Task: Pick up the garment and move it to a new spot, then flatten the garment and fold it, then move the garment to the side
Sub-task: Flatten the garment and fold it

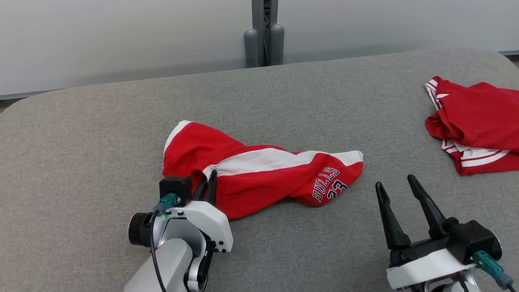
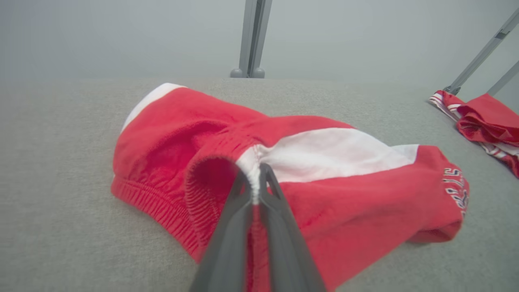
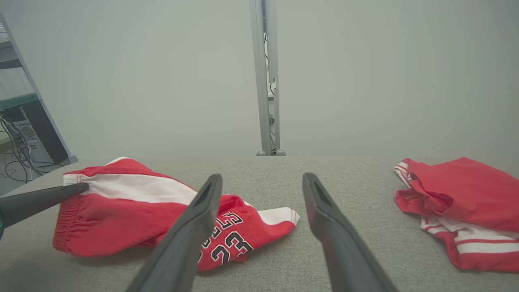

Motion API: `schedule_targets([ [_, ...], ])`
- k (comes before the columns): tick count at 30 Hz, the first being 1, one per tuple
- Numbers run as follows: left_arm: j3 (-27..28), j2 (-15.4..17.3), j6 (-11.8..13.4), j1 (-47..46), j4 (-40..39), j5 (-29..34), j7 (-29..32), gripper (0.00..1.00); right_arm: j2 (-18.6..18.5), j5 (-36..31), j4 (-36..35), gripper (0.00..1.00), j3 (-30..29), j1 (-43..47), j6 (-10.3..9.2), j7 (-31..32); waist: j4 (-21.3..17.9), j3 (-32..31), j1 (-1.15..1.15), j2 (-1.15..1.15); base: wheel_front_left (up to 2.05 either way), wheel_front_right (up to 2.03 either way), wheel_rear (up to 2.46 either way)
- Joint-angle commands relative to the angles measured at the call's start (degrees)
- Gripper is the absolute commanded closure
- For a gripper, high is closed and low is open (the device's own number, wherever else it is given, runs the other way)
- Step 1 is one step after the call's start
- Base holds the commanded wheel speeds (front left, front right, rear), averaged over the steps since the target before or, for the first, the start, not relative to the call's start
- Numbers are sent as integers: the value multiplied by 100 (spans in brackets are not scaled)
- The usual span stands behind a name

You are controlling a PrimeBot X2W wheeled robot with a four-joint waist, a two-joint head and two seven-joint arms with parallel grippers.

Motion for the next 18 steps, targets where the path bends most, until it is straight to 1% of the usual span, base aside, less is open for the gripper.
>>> schedule_targets([
  [1, -16, 128, -7, 144, -138, 36, 0, 100, -47, -37, -2, 0, -9, 14, -2, -35, 48, 20, 0, 0, 0, 0, 0],
  [4, -20, 321, -70, 440, -562, -51, 93, 100, -74, 30, 128, 0, 59, -67, -2, -34, 101, 52, 0, 0, 0, 0, 0],
  [6, -19, 545, -59, 701, -918, -91, 200, 100, -87, 91, 218, 0, 22, -181, -2, -35, 157, 85, 0, 0, 0, 0, 0],
  [9, -12, 873, 95, 1079, -1495, -73, 396, 100, -142, 91, 504, 0, -63, -324, -2, -34, 280, 118, 0, 0, 0, 0, 0],
  [11, -4, 1008, 228, 1315, -1925, -82, 522, 100, -155, 78, 723, 0, -137, -458, -2, -35, 366, 130, 0, 0, 0, 0, 0],
  [13, 26, 1164, 297, 1502, -2282, -125, 618, 100, -159, 146, 1002, 0, -127, -586, -2, -34, 454, 140, 0, 0, 0, 0, 0],
  [18, 12, 1233, 445, 1795, -2922, -204, 782, 100, -197, 594, 2009, 0, -4, -1126, -3, -35, 613, 191, 0, 0, 0, 0, 0],
])
